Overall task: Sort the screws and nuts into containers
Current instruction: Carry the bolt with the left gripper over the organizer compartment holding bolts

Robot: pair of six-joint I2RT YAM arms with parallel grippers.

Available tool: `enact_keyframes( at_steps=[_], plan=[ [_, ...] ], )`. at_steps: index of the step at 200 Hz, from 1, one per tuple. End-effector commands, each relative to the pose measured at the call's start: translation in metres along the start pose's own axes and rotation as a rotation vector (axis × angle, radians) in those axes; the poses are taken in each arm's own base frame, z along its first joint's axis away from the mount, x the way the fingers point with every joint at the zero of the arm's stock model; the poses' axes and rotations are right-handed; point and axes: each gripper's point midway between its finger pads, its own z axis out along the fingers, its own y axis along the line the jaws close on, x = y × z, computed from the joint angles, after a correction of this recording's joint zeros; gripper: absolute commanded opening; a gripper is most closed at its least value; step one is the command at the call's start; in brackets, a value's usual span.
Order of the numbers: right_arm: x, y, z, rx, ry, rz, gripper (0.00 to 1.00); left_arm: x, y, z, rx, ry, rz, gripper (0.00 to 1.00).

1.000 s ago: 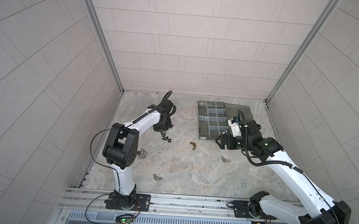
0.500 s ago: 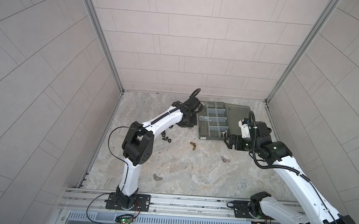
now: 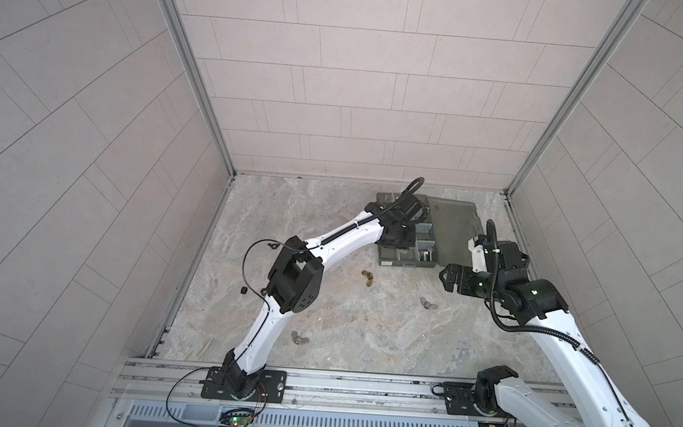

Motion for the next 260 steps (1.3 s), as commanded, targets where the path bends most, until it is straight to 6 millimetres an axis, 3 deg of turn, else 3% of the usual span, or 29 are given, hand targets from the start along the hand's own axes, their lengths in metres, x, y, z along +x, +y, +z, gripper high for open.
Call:
enact_keyframes(
  at_steps=[1,51,115,242,253,260],
  plan=[
    [0.005,-0.008,-0.009,0.033,0.001,0.006,0.99,-0.007,-0.026,0.005,0.079,-0.025,0.007,0.1],
    [0.007,-0.007,-0.014,0.021,-0.005,0.003,0.99,-0.003,-0.052,0.028,0.16,-0.026,-0.012,0.11],
    [0.01,-0.007,-0.017,0.015,-0.012,0.005,0.99,-0.002,-0.068,0.054,0.23,-0.021,-0.026,0.11],
    [0.011,-0.01,-0.012,0.023,-0.004,0.002,0.99,-0.003,-0.055,0.079,0.188,-0.039,-0.021,0.12],
    [0.011,-0.009,-0.011,0.021,-0.001,0.001,0.99,-0.003,-0.053,0.08,0.183,-0.04,-0.018,0.15],
    [0.01,-0.009,-0.011,0.02,-0.003,0.002,0.99,-0.003,-0.053,0.08,0.182,-0.039,-0.014,0.22]
  ],
)
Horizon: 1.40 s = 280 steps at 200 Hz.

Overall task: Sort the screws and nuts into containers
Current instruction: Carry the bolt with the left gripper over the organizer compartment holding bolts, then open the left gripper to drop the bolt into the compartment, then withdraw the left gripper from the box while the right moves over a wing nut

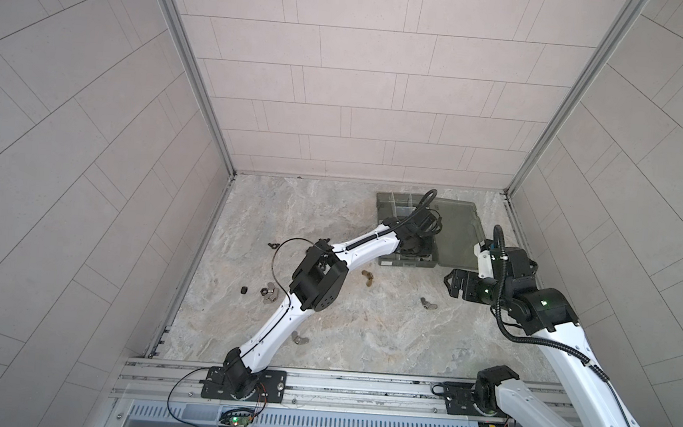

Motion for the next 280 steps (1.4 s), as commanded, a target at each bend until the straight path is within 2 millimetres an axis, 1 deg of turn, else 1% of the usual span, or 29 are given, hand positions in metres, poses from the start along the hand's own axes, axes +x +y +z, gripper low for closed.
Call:
enact_keyframes(
  at_steps=[1,12,20,35,54,76,92,95,106,122,135,138,153,165,175,186,198,209,257,280],
  plan=[
    [0.002,-0.004,0.002,0.013,0.007,-0.001,0.99,-0.007,-0.007,0.002,0.015,-0.029,0.023,0.23],
    [0.002,-0.003,0.003,0.01,0.007,-0.002,0.99,-0.007,-0.006,0.001,0.01,-0.028,0.028,0.37],
    [0.002,-0.003,0.003,0.01,0.007,-0.001,0.99,-0.007,-0.006,0.0,0.006,-0.031,0.035,0.42],
    [0.001,-0.002,0.005,0.003,0.009,-0.001,0.99,-0.007,-0.007,-0.004,0.005,-0.026,0.042,0.47],
    [0.001,-0.001,0.007,-0.002,0.009,0.0,0.99,-0.007,-0.014,-0.013,0.02,-0.02,0.049,0.49],
    [0.0,-0.001,0.008,-0.003,0.012,0.001,0.99,-0.011,-0.021,-0.032,0.024,-0.037,0.064,0.5],
    [-0.001,0.0,0.008,-0.007,0.009,0.003,0.99,-0.013,-0.021,-0.045,0.004,-0.046,0.074,0.5],
    [-0.001,0.0,0.008,-0.007,0.009,0.003,0.99,-0.014,-0.022,-0.048,0.003,-0.048,0.099,0.5],
    [-0.002,0.0,0.008,-0.008,0.003,0.005,0.99,-0.015,-0.018,-0.059,-0.011,-0.046,0.111,0.5],
    [-0.004,0.001,0.007,-0.008,-0.002,0.006,0.99,-0.017,-0.006,-0.075,-0.04,-0.052,0.11,0.5],
    [-0.006,0.002,0.007,-0.014,-0.01,0.008,0.99,-0.021,0.015,-0.089,-0.083,-0.069,0.101,0.5],
    [-0.006,0.002,0.007,-0.014,-0.011,0.009,0.99,-0.022,0.02,-0.092,-0.096,-0.075,0.099,0.5],
    [-0.007,0.002,0.008,-0.016,-0.012,0.011,0.99,-0.028,0.063,-0.103,-0.2,-0.11,0.07,0.49],
    [-0.007,0.003,0.009,-0.022,-0.011,0.014,0.99,-0.032,0.091,-0.109,-0.253,-0.123,0.053,0.5],
    [-0.007,0.003,0.01,-0.022,-0.011,0.014,0.99,-0.032,0.111,-0.112,-0.306,-0.118,0.047,0.49],
    [-0.007,0.003,0.01,-0.02,-0.012,0.017,0.99,-0.03,0.125,-0.113,-0.345,-0.098,0.05,0.49],
    [-0.008,0.003,0.01,-0.022,-0.014,0.018,0.99,-0.026,0.132,-0.11,-0.365,-0.066,0.054,0.49],
    [-0.009,0.004,0.011,-0.022,-0.014,0.022,0.99,-0.023,0.134,-0.106,-0.362,-0.048,0.05,0.49],
    [-0.01,0.003,0.011,-0.014,-0.008,0.023,0.99,-0.014,0.147,-0.078,-0.362,-0.006,0.03,0.49],
    [-0.009,0.002,0.011,-0.009,-0.001,0.022,0.99,-0.01,0.152,-0.07,-0.352,0.014,0.016,0.48]
  ],
)
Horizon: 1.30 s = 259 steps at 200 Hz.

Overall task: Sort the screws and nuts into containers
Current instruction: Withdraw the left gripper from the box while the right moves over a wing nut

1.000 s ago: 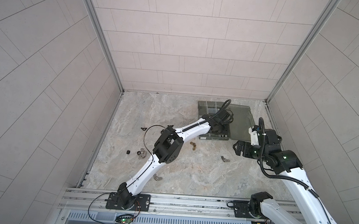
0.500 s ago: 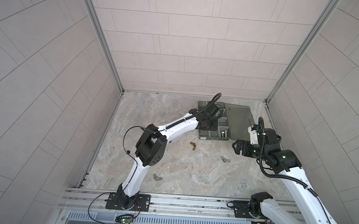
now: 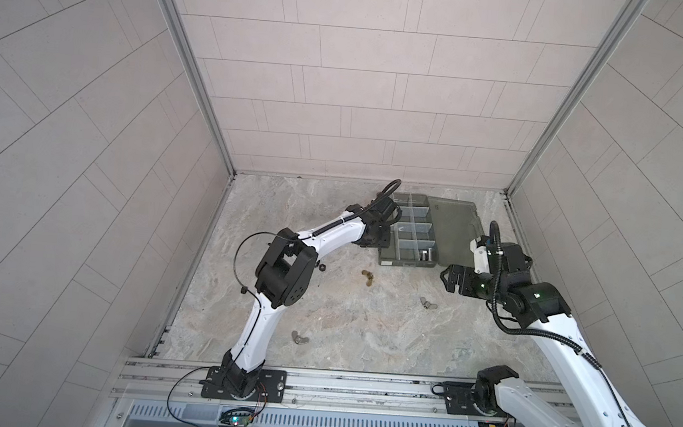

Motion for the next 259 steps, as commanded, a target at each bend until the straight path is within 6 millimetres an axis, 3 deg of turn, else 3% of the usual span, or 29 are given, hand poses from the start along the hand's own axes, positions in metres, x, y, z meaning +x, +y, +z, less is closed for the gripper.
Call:
enact_keyframes(
  at_steps=[1,44,116,232,259],
  plan=[
    [-0.002,-0.003,-0.001,0.015,0.0,0.012,0.99,0.01,0.005,0.015,-0.006,0.042,0.006,0.48],
    [-0.002,-0.003,0.0,0.02,0.005,0.015,0.99,0.015,0.01,0.03,-0.023,0.073,-0.01,0.43],
    [-0.002,-0.002,0.008,0.014,0.021,0.017,0.99,0.01,0.041,0.023,-0.12,0.054,-0.037,0.11],
    [0.0,0.001,0.012,0.0,0.029,0.009,0.99,0.025,0.106,0.012,-0.186,0.059,-0.14,0.06],
    [0.006,0.002,0.017,0.005,0.045,0.002,0.99,0.026,0.113,0.008,-0.187,0.067,-0.136,0.05]
  ],
)
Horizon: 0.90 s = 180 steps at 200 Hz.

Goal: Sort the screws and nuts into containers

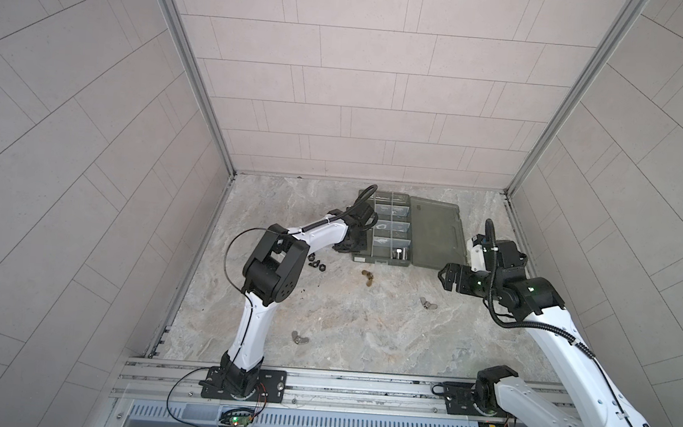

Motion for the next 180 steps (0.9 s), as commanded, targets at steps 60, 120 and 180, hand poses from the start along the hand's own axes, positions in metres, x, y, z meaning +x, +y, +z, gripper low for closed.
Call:
enact_keyframes(
  at_steps=[60,120,180],
  plan=[
    [0.027,-0.002,0.021,0.081,0.089,-0.068,0.99,0.008,0.022,-0.007,-0.039,0.05,0.01,0.17],
    [0.06,-0.015,0.066,0.219,0.3,-0.153,0.99,-0.006,0.01,-0.048,0.02,-0.015,0.056,0.67],
    [0.073,-0.001,0.09,0.208,0.368,-0.181,0.65,-0.006,0.015,-0.127,0.079,-0.119,0.044,0.72]
  ],
)
